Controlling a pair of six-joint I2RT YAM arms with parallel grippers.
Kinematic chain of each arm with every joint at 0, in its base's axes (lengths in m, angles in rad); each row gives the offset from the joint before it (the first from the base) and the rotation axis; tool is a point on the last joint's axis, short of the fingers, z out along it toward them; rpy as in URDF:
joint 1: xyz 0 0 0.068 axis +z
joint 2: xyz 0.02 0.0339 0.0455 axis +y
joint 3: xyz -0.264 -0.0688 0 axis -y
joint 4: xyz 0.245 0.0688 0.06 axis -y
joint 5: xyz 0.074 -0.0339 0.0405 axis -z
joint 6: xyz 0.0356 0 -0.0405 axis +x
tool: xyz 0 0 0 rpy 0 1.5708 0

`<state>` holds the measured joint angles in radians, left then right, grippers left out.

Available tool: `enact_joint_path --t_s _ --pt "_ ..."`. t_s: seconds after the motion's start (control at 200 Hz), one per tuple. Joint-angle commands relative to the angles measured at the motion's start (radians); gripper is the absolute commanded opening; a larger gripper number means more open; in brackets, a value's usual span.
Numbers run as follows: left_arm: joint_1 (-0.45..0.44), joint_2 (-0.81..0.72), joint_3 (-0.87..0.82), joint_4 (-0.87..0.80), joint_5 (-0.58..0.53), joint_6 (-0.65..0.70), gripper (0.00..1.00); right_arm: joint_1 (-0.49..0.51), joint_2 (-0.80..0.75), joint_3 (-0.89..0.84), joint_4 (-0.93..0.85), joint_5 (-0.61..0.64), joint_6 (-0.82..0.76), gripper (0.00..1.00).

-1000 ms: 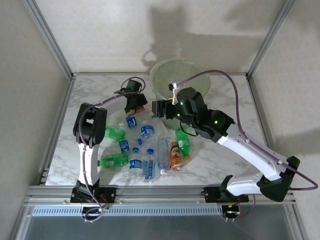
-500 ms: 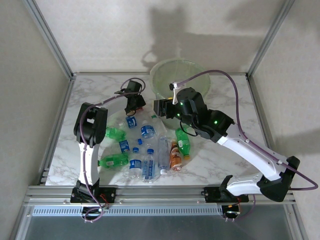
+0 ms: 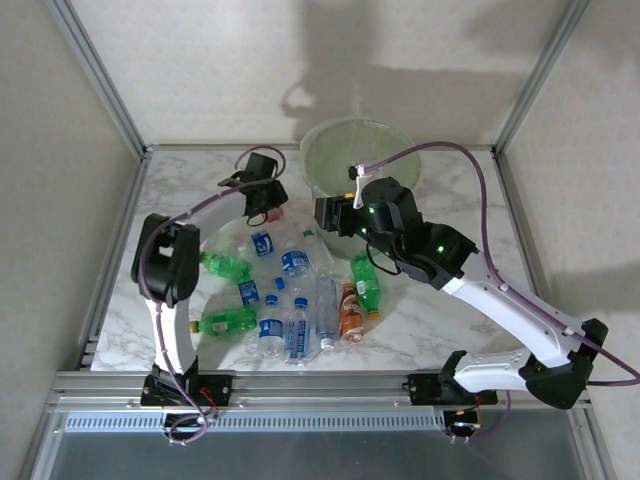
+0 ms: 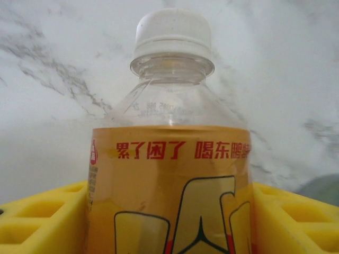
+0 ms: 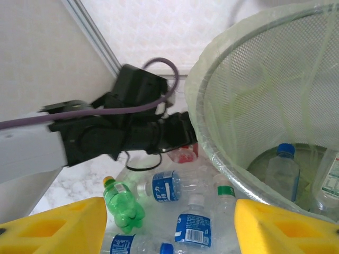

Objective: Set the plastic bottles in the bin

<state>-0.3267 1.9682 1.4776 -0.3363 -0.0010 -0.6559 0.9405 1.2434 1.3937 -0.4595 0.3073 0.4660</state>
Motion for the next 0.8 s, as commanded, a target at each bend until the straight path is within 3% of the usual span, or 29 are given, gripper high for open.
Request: enact_joint_path --t_s 0.0,0.391,0.601,0.796 --pt "-0.009 -0.144 -0.039 0.051 -0.027 0.035 0.64 0.010 -0.025 0.020 0.023 0.047 0.020 0.64" --pt "-0.060 -0.571 -0.299 0.223 0.001 0.195 0.62 -0.032 -0.027 0.130 -0.029 0.043 0.054 0.64" --pt "-0.154 -0.786 -0.429 0.335 0.019 0.337 0.63 -0.104 0.002 0.218 -0.059 -0.111 0.064 0.64" --pt "-0.270 -0.876 -0.447 0.366 0.025 0.450 0.62 -0.125 0.076 0.343 -0.124 -0.219 0.027 0.66"
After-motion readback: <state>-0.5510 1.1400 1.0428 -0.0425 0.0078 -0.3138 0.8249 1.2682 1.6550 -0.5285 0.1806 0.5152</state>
